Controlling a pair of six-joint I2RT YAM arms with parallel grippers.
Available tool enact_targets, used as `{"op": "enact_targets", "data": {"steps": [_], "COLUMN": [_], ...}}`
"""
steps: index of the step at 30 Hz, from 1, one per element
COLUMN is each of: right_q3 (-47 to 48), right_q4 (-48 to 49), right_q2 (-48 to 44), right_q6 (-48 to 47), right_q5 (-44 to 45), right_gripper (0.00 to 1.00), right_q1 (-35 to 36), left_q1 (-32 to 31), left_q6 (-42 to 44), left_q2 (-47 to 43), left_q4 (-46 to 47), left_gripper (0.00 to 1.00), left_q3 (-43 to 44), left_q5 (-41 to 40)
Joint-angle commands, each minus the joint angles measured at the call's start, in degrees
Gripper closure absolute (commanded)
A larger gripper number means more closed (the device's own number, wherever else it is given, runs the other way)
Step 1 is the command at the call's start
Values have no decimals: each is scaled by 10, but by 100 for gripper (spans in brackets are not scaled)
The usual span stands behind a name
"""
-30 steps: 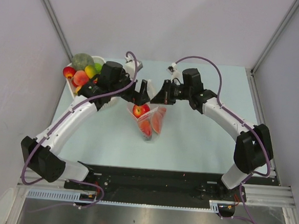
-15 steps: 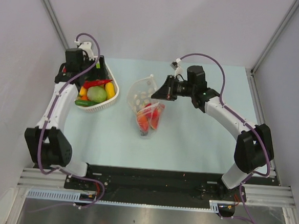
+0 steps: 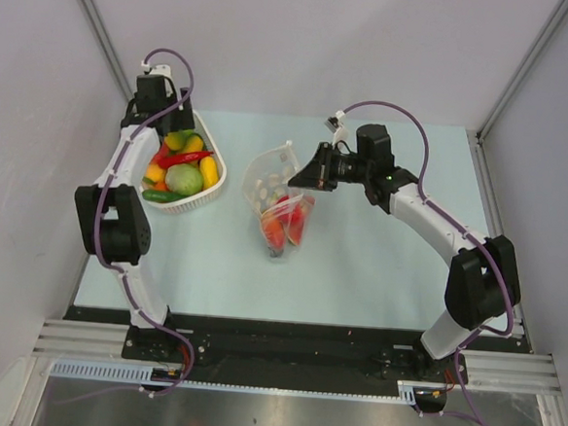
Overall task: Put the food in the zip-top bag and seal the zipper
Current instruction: Pick up the fake fruit from the bin.
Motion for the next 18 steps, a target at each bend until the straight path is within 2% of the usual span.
{"op": "enact_targets", "data": {"steps": [1, 13, 16, 18], "right_q3": [15, 14, 14, 15], "right_q4": [26, 26, 9, 7], "right_q2": [-2, 5, 6, 6], "right_q6": [-3, 1, -3, -4], "right_q5": [-10, -5, -4, -2], "right_gripper": [100, 100, 100, 100], "right_q1": [-5, -7, -7, -7], "left_q1": [3, 3, 3, 2], "left_q6": [9, 34, 40, 43], "left_q2": [35, 83, 83, 79], "left_q4": [16, 29, 34, 36], "left_gripper": [12, 11, 15, 25], "left_q3": [53, 35, 35, 36], "left_q5": [-30, -68, -67, -57]}}
